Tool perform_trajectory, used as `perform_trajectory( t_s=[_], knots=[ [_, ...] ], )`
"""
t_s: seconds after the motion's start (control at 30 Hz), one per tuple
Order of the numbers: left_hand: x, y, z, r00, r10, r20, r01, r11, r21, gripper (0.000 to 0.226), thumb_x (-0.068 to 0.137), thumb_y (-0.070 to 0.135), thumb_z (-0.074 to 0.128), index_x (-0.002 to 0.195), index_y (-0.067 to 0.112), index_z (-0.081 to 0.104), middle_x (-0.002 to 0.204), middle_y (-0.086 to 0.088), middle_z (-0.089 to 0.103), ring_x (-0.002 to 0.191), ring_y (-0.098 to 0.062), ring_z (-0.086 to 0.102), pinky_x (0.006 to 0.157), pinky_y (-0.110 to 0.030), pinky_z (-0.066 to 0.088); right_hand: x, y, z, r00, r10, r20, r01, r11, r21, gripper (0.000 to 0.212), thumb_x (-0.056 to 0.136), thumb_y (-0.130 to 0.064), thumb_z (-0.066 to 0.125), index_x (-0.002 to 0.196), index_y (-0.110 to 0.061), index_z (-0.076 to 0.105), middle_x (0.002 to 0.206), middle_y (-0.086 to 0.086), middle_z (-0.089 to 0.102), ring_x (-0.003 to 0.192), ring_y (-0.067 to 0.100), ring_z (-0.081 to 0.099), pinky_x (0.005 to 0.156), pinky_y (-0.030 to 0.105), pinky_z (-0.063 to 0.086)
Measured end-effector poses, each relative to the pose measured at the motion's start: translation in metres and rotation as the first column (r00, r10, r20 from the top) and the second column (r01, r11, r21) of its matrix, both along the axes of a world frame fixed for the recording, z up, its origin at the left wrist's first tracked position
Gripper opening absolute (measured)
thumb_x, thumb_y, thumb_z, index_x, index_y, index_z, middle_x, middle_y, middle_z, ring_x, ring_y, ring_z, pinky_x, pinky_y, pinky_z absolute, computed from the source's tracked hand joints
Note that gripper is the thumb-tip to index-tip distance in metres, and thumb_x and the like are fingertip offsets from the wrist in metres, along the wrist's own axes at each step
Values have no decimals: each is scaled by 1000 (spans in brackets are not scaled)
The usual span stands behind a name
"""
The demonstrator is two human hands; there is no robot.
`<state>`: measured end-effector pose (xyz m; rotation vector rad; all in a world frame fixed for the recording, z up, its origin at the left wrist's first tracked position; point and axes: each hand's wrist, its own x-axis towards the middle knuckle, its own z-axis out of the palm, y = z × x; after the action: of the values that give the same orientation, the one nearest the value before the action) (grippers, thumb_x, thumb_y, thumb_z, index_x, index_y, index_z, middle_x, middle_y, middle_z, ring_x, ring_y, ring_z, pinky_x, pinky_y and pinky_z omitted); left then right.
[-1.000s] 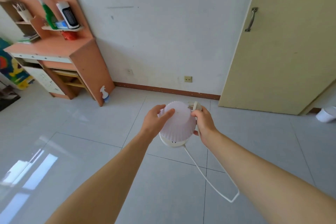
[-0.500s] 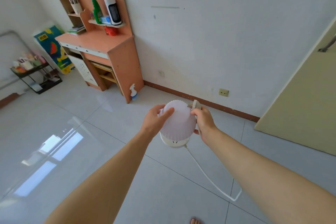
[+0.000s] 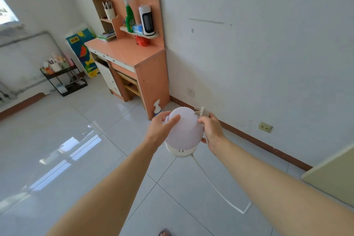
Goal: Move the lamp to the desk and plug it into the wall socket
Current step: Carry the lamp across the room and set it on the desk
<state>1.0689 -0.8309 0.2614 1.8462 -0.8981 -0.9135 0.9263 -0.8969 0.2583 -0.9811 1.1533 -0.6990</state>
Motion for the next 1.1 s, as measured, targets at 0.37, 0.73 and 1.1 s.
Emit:
perform_trajectory(
  t_s=[0.37, 0.73, 1.1],
  knots=[
    [145, -112, 2, 999, -45, 9, 45, 999, -5, 41, 81, 55, 59, 112, 28, 60, 126, -4, 60, 110, -25, 60, 96, -54, 51, 145, -111, 0, 999, -43, -14, 43, 999, -2, 25, 79, -8, 45, 99, -11, 60, 85, 4, 57, 72, 18, 50, 71, 32, 40],
    [253, -221, 18, 998, -29, 54, 31, 998, -49, 49, 83, 52, 59, 122, 23, 57, 120, -3, 63, 106, -25, 61, 93, -53, 53, 257, -220, 6, 996, -79, 40, 82, 995, -64, 22, 77, -7, 45, 74, -24, 60, 78, -2, 62, 71, 16, 55, 66, 28, 41],
    [330, -344, 30, 997, 22, 69, -18, 998, -60, 26, 74, 53, 56, 91, 37, 67, 102, -1, 69, 103, -28, 64, 92, -54, 52, 344, -364, 5, 999, 22, 35, -19, 995, -95, 28, 78, -6, 46, 72, -28, 60, 79, -4, 61, 85, 24, 55, 80, 36, 43]
  ],
)
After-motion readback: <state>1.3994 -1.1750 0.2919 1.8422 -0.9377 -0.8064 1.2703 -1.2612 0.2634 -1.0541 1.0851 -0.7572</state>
